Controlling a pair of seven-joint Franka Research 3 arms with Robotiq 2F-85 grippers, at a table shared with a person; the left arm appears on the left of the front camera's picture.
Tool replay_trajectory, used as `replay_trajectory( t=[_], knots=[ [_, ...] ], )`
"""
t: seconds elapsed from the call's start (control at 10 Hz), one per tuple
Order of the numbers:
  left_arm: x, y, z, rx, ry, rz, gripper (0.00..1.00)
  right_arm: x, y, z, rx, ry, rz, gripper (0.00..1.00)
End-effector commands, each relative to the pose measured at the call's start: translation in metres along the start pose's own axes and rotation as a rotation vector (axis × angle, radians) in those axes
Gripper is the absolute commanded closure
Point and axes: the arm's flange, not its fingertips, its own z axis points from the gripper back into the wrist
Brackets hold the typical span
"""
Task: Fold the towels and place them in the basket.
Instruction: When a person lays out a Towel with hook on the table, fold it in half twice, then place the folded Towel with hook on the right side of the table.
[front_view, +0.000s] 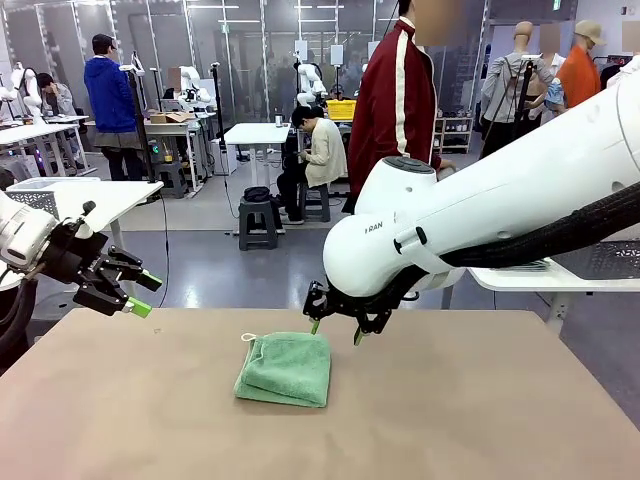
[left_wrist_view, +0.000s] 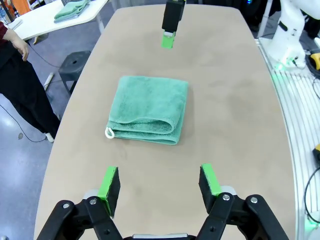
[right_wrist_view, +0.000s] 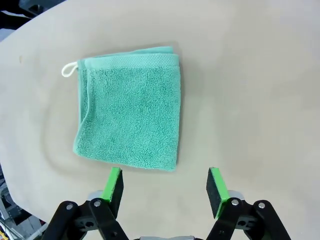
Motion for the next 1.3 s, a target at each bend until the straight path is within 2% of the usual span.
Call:
replay_trajectory(
  t=[0.0,0.9,1.2],
  knots=[
    [0.001,-0.001,0.001,0.002,-0.004,-0.004,0.19,0.001,0.003,0.0,-0.006,-0.006,-0.008,0.16],
    [0.001,-0.001,0.001,0.002,-0.004,-0.004,0.19,0.0,0.0,0.0,0.0,0.0,0.0,0.15],
    [0.001,-0.001,0.001,0.002,-0.004,-0.004,0.19,-0.004,-0.015,-0.034,0.025,0.031,-0.073,0.15]
  ],
)
